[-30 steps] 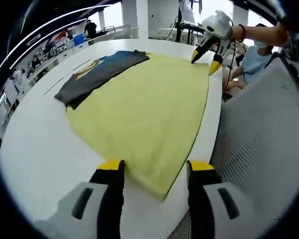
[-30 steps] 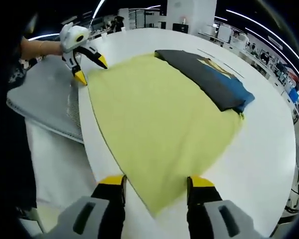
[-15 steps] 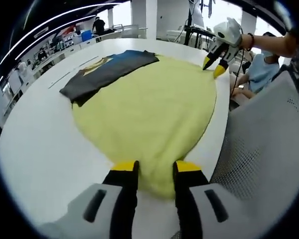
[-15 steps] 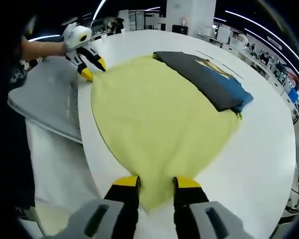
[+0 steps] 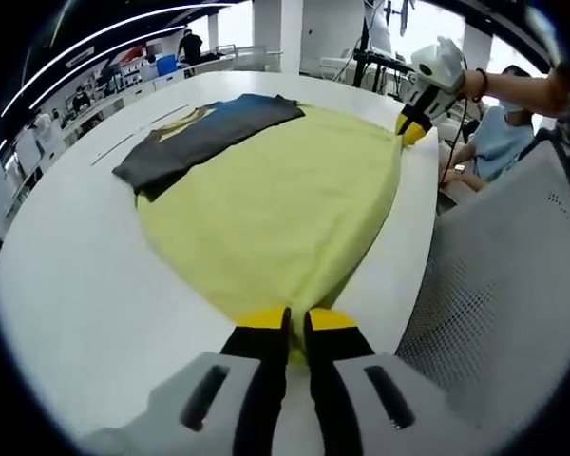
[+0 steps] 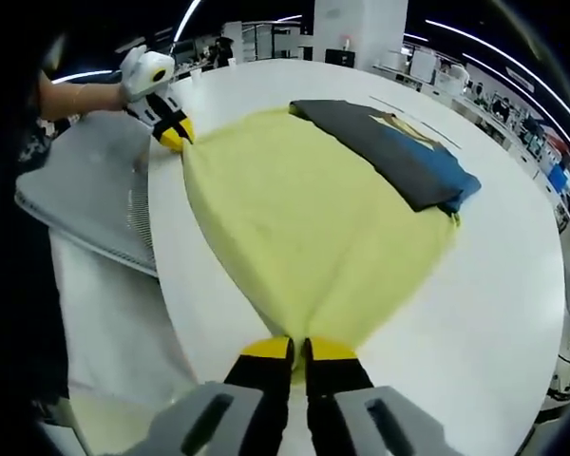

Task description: Fold the garment on the visible template until the final outline fits inside the template.

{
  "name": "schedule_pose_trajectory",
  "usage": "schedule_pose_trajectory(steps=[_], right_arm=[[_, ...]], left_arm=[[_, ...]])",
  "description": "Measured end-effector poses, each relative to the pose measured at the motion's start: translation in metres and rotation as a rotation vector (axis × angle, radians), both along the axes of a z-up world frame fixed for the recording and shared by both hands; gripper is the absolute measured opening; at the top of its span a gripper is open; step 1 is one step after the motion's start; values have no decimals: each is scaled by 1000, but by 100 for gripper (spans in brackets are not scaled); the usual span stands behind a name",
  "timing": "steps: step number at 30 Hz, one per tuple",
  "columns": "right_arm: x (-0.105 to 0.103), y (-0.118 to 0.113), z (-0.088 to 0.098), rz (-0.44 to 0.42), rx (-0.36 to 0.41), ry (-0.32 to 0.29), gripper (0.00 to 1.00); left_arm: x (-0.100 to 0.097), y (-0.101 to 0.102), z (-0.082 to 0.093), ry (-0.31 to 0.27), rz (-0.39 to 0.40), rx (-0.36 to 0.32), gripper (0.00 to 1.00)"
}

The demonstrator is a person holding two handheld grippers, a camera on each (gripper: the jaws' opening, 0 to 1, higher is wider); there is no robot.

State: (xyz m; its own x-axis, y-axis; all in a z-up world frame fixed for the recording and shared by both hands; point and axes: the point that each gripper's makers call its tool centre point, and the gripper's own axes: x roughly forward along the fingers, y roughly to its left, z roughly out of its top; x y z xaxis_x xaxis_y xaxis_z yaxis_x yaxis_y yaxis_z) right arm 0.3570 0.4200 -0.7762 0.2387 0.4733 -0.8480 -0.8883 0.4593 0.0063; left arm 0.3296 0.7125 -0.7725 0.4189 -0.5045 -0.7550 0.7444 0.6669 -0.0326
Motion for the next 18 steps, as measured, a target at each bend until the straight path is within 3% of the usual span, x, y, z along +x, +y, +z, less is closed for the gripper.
schedule_pose_trajectory(steps=[18], right_arm=[[-31,2,0,-6,10,63,0]], left_arm=[[-29,2,2,56,0,-8,1]])
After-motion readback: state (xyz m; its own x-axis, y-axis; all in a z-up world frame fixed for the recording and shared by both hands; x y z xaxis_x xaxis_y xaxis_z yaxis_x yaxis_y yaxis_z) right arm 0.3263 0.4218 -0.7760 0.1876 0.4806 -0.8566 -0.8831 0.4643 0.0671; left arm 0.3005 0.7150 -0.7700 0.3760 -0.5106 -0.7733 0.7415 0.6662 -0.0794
